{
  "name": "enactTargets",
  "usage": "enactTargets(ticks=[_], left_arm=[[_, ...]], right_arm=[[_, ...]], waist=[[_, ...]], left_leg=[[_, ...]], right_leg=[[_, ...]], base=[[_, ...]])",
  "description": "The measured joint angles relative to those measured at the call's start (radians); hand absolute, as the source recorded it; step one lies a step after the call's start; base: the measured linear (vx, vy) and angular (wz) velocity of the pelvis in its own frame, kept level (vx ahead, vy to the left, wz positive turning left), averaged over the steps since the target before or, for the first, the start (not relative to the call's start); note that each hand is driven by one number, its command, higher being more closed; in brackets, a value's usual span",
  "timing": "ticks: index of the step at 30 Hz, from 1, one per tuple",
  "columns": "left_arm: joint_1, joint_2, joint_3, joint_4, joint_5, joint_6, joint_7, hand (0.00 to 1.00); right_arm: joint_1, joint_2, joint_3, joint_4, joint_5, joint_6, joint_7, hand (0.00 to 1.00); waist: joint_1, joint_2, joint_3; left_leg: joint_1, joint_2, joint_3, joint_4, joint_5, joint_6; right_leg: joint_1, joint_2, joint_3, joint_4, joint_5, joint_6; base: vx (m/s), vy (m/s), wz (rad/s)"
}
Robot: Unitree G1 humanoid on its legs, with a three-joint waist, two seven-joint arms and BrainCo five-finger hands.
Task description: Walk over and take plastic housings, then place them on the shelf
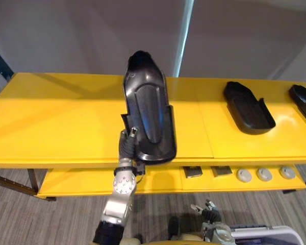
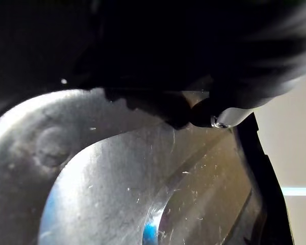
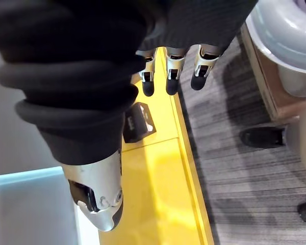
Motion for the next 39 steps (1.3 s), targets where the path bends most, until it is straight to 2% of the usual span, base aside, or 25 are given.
enactTargets(ticks=[1,5,9,16,17,20,27,29,39], left_arm=[[-0.03,0.018,0.027,0.047,0.001,0.016,0.011,1.0],[-0.107,0.04,0.086,0.14,-0.002,0.037,0.031,1.0],[-0.217,0.064,0.127,0.264,-0.002,0.059,0.062,1.0],[-0.322,0.101,0.144,0.312,0.002,0.083,0.076,1.0],[-0.348,0.102,0.157,0.321,0.003,0.089,0.078,0.0],[-0.399,0.11,0.168,0.348,0.019,0.099,0.092,0.0],[-0.493,0.105,0.189,0.375,0.084,0.165,0.115,0.0],[-0.512,0.081,0.211,0.389,0.089,0.168,0.122,0.0],[-0.523,0.081,0.252,0.412,0.096,0.176,0.134,0.0]], right_arm=[[0.001,-0.007,0.012,0.002,-0.004,0.0,0.005,0.0],[0.002,-0.018,0.011,0.006,-0.02,0.002,0.016,0.0],[-0.006,-0.02,0.021,0.007,-0.035,0.01,0.018,0.0],[-0.026,-0.025,0.036,0.007,-0.036,0.01,0.019,0.0],[-0.036,-0.024,0.037,0.006,-0.036,0.01,0.02,0.0],[-0.047,-0.024,0.037,0.006,-0.036,0.01,0.019,0.0],[-0.051,-0.023,0.043,-0.001,-0.036,0.01,0.02,0.0],[-0.051,-0.023,0.044,-0.003,-0.036,0.01,0.02,0.0],[-0.052,-0.024,0.05,-0.005,-0.036,0.008,0.032,0.0]], waist=[[-0.018,0.0,0.0],[-0.024,0.0,0.0],[-0.05,0.001,0.001],[-0.073,0.008,0.019],[-0.074,0.007,0.03],[-0.074,0.007,0.042],[-0.074,0.006,0.064],[-0.073,0.006,0.066],[-0.075,0.008,0.068]], left_leg=[[0.0,0.0,0.001,-0.003,0.0,-0.001],[-0.004,-0.004,0.015,-0.015,0.004,-0.004],[-0.016,-0.006,0.014,-0.035,0.016,-0.005],[-0.022,-0.008,0.016,-0.071,0.041,-0.001],[-0.02,-0.009,0.02,-0.071,0.041,-0.001],[-0.023,-0.009,0.032,-0.075,0.041,0.0],[-0.036,-0.01,0.035,-0.073,0.041,0.0],[-0.037,-0.01,0.036,-0.072,0.041,0.0],[-0.03,-0.008,0.044,-0.071,0.04,0.002]], right_leg=[[-0.001,0.0,0.004,-0.001,0.002,0.001],[-0.016,-0.001,0.021,-0.005,0.005,0.009],[-0.03,-0.003,0.023,-0.005,0.005,0.01],[-0.068,-0.002,0.03,-0.001,0.02,0.002],[-0.068,-0.003,0.035,-0.001,0.02,0.003],[-0.076,-0.002,0.044,-0.001,0.021,0.003],[-0.089,-0.003,0.052,0.0,0.021,0.003],[-0.089,-0.003,0.056,0.0,0.021,0.003],[-0.086,0.002,0.069,0.0,0.024,0.0]], base=[[-0.09,0.034,-0.08],[-0.07,0.017,-0.12],[-0.05,0.02,-0.01],[0.04,0.03,-0.04],[0.03,0.068,-0.11],[0.03,0.065,-0.1],[0.01,0.04,-0.01],[0.0,0.0,0.0],[-0.01,0.022,-0.03]])
